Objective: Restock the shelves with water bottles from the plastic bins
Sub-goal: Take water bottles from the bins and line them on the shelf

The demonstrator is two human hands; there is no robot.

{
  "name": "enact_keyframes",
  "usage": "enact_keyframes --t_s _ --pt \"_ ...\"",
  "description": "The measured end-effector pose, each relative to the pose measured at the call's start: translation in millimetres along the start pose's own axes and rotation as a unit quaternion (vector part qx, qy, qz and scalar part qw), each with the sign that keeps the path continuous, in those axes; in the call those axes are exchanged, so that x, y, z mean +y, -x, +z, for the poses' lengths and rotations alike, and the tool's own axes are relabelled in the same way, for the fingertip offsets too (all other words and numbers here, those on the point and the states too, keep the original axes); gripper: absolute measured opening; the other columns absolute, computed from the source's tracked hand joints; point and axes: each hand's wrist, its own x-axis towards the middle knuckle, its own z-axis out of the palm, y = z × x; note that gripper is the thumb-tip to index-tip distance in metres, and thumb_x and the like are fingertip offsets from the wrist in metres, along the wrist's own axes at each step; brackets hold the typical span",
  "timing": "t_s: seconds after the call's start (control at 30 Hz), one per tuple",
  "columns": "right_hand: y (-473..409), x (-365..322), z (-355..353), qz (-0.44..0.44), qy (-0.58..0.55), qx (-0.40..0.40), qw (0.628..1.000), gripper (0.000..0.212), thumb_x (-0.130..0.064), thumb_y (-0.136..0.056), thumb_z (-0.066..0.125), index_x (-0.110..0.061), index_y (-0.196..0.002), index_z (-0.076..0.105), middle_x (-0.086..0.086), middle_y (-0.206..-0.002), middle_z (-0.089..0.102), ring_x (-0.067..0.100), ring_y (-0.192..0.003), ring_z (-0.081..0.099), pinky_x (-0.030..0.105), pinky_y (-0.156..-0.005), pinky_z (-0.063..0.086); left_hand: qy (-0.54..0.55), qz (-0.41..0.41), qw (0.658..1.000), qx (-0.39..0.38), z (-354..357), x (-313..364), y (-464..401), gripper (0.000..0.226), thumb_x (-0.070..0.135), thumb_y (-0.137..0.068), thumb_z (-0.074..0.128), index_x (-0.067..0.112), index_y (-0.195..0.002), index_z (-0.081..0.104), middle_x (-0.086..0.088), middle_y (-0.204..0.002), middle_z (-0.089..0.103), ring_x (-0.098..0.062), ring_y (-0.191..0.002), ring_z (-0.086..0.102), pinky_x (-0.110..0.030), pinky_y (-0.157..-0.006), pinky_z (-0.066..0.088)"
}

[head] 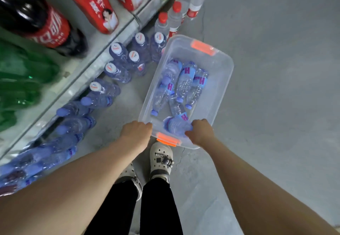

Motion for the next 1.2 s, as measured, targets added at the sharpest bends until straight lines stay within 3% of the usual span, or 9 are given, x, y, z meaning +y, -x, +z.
enact_keyframes --t_s 0.27,0.4,0.5,0.63,0.73,0.87,0.93,1.07,1.2 --pt "193.4 -13.9 -194.7 -0.134 -0.093 -0.100 0.982 0.036 -0.020 -0.089 0.070 -0.006 -0.121 0.064 0.010 -0.110 0.063 0.026 -0.094 0.070 0.033 -0.089 0.055 0.273 0.065 0.960 0.022 -115.2 15.1 136.3 0.094 0.038 -0.067 0.084 0.024 -0.144 0.033 0.002 -0.141 0.046 -0.019 -0.128 0.047 -0.029 -0.105 0.037" --pt "298.4 -36.1 -290.5 -0.231 -0.196 -0.106 0.947 0.032 -0.009 -0.089 0.069 -0.006 -0.121 0.065 0.014 -0.115 0.062 0.020 -0.085 0.069 0.028 -0.083 0.058 0.436 0.081 0.894 0.061 -179.9 21.2 228.7 0.076 0.041 -0.052 0.088 0.041 -0.114 0.045 0.019 -0.106 0.066 0.000 -0.097 0.064 -0.022 -0.082 0.051" --pt "364.4 -63.9 -328.5 -0.276 -0.339 0.017 0.899 0.033 -0.014 -0.087 0.073 -0.017 -0.118 0.062 0.010 -0.104 0.061 0.018 -0.083 0.067 0.035 -0.082 0.059 0.488 0.064 0.853 0.171 -232.0 28.3 292.8 0.071 0.050 -0.051 0.084 0.032 -0.111 0.049 0.017 -0.099 0.069 0.007 -0.089 0.064 -0.018 -0.075 0.052" --pt "422.2 -125.0 -324.8 -0.233 -0.513 0.219 0.796 0.034 -0.043 -0.088 0.069 -0.018 -0.101 0.051 0.002 -0.088 0.058 0.019 -0.073 0.058 0.038 -0.068 0.052 0.476 0.033 0.811 0.339 -292.1 27.9 353.2 0.075 0.046 -0.056 0.081 0.021 -0.119 0.050 0.008 -0.108 0.064 -0.007 -0.097 0.062 -0.028 -0.082 0.050" --pt "459.3 -166.8 -325.3 -0.267 -0.489 0.267 0.787 0.048 -0.059 -0.087 0.057 -0.023 -0.118 0.046 -0.007 -0.087 0.057 0.020 -0.081 0.058 0.042 -0.078 0.048 0.451 0.012 0.795 0.405 -326.9 24.7 394.4 0.082 0.048 -0.057 0.082 0.018 -0.124 0.047 0.000 -0.116 0.057 -0.015 -0.105 0.057 -0.030 -0.088 0.046" --pt "508.6 -209.5 -358.1 -0.353 -0.428 0.259 0.791 0.049 -0.046 -0.089 0.058 -0.022 -0.129 0.045 -0.007 -0.104 0.058 0.022 -0.102 0.058 0.037 -0.091 0.047 0.431 0.017 0.796 0.425 -357.5 9.9 451.7 0.076 0.064 -0.054 0.074 0.016 -0.110 0.057 -0.004 -0.105 0.059 -0.016 -0.094 0.061 -0.032 -0.081 0.050" --pt "539.3 -232.8 -377.6 -0.390 -0.371 0.268 0.799 0.044 -0.043 -0.090 0.057 -0.021 -0.127 0.046 -0.002 -0.107 0.058 0.024 -0.103 0.058 0.039 -0.091 0.047 0.399 0.040 0.808 0.431 -375.8 -1.0 486.0 0.058 0.051 -0.065 0.079 0.014 -0.106 0.062 0.001 -0.098 0.062 -0.009 -0.085 0.061 -0.023 -0.075 0.049" --pt "612.6 -276.3 -414.3 -0.486 -0.264 0.267 0.789 0.043 -0.049 -0.086 0.057 -0.021 -0.117 0.050 0.009 -0.111 0.061 0.030 -0.103 0.061 0.051 -0.091 0.052 0.302 0.009 0.843 0.446 -415.2 -37.1 565.4 0.061 0.051 -0.079 0.072 0.016 -0.126 0.055 0.006 -0.112 0.062 -0.016 -0.104 0.061 -0.028 -0.086 0.048" --pt "704.2 -321.2 -445.5 -0.584 -0.206 0.258 0.742 0.027 -0.037 -0.094 0.058 -0.020 -0.114 0.051 0.000 -0.098 0.061 0.017 -0.088 0.063 0.027 -0.068 0.054 0.212 -0.036 0.822 0.528 -447.2 -75.1 665.4 0.042 0.043 -0.088 0.064 0.016 -0.120 0.061 0.000 -0.112 0.068 -0.016 -0.099 0.064 -0.033 -0.087 0.051"
